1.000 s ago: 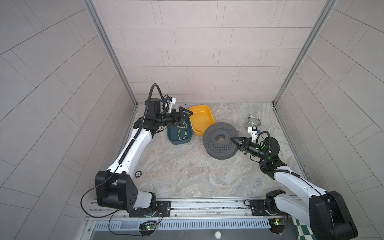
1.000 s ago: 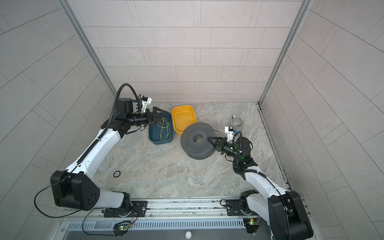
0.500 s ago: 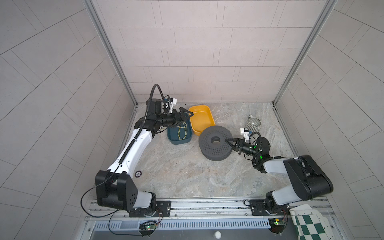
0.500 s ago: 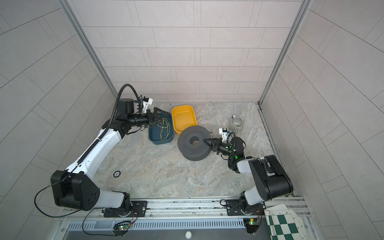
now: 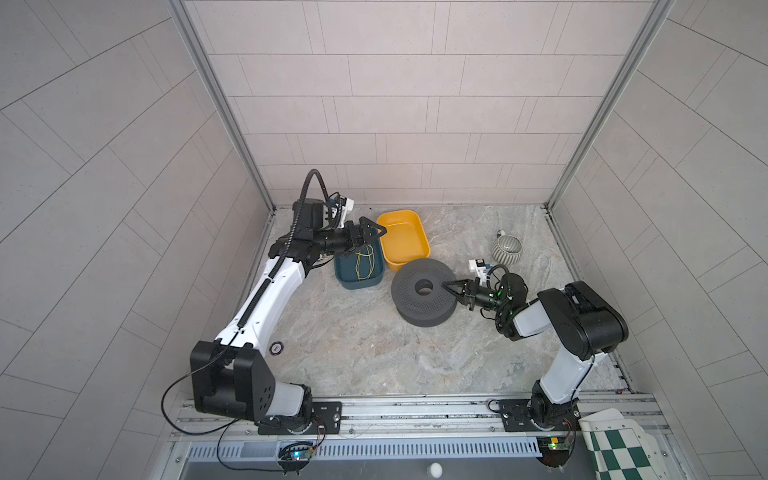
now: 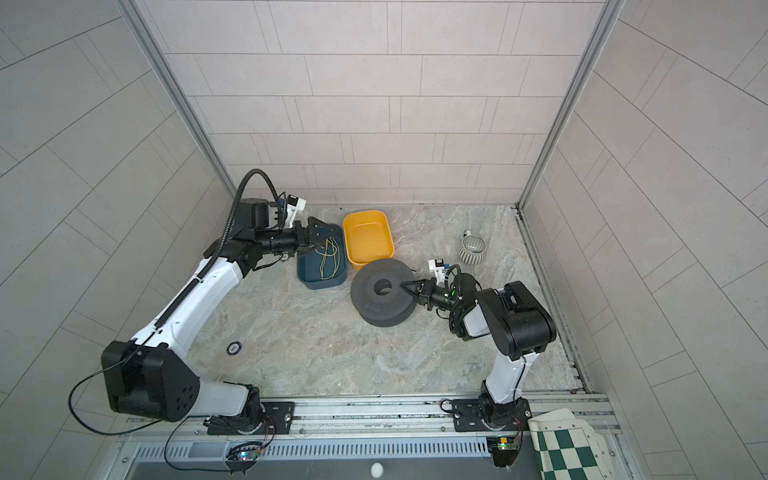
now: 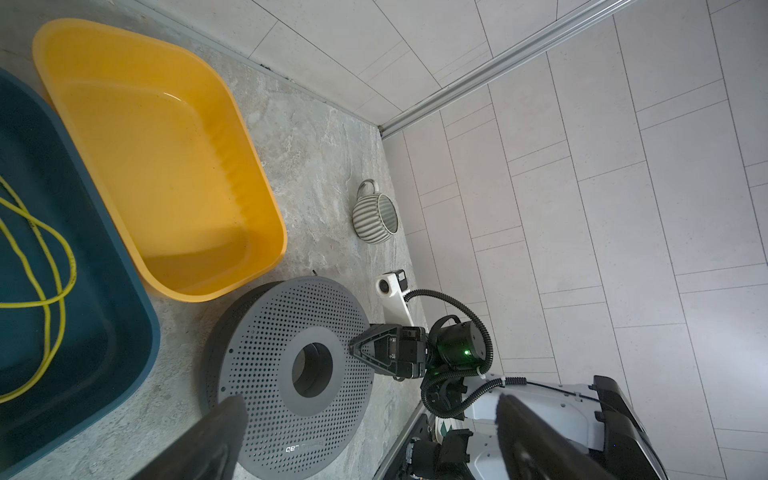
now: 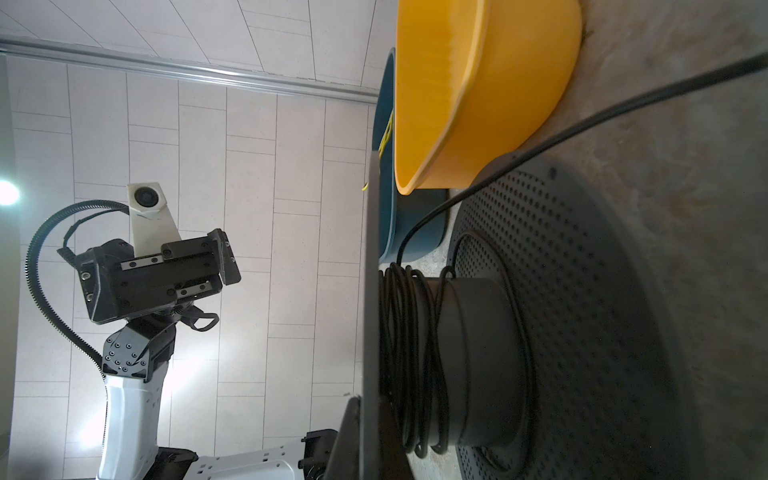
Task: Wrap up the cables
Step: 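Lower the grey spool onto the table with the right gripper while the left releases, then open the right gripper and lift it away from the lying spool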
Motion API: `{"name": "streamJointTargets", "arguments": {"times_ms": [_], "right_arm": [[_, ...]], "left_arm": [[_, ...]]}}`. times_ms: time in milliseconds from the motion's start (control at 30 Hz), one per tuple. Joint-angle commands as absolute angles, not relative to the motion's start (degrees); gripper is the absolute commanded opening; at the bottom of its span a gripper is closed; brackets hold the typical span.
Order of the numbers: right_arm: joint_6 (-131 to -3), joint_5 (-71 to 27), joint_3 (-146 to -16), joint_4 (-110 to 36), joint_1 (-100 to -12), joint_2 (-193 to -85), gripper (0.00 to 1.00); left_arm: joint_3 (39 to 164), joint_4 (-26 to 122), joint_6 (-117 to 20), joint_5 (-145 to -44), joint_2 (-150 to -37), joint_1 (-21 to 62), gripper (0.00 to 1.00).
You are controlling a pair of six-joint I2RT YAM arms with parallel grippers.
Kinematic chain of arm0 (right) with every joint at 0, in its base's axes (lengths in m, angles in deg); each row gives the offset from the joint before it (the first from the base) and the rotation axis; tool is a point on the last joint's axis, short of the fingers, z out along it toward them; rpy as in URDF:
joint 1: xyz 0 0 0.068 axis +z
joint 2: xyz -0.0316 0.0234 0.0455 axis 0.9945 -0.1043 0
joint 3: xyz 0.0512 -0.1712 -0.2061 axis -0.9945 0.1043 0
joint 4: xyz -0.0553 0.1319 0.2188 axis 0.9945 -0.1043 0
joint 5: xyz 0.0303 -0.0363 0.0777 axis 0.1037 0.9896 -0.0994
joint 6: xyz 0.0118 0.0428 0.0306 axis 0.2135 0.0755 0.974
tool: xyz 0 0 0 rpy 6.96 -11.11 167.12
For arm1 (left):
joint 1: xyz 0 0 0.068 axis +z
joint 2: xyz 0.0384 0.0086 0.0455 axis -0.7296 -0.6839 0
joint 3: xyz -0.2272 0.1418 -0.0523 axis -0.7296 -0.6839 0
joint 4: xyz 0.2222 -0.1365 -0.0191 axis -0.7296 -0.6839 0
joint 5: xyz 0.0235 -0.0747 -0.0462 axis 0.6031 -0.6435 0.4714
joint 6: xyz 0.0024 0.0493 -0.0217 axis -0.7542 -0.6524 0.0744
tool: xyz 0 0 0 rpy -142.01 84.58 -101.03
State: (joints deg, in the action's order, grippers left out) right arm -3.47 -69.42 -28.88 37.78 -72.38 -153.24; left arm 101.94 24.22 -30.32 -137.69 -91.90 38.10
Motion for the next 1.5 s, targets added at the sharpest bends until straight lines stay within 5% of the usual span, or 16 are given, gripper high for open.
{"name": "streamJointTargets", "arguments": {"times_ms": [0,800,1167,1400,1467], "right_arm": [[-3.92,-71.61,-30.92,43.69,-72.15,-153.60,0.00],[-6.28,-72.19,-32.30,43.69,-72.83,-163.20,0.00],[-6.50,-71.84,-32.59,43.73,-73.54,-167.05,0.24],[-5.46,-70.93,-30.84,43.78,-76.25,-166.29,0.46],[-5.11,-71.53,-30.27,43.78,-77.27,-165.89,0.61]], "left_arm": [[103.10,24.17,-31.77,-137.62,-91.42,37.89,1.00],[103.61,23.47,-32.21,-137.71,-91.12,37.89,1.00],[103.68,23.38,-32.35,-137.72,-91.19,37.88,1.00],[104.12,22.50,-33.09,-137.45,-91.70,37.90,1.00],[104.00,22.50,-33.18,-137.43,-91.76,37.89,1.00]]}}
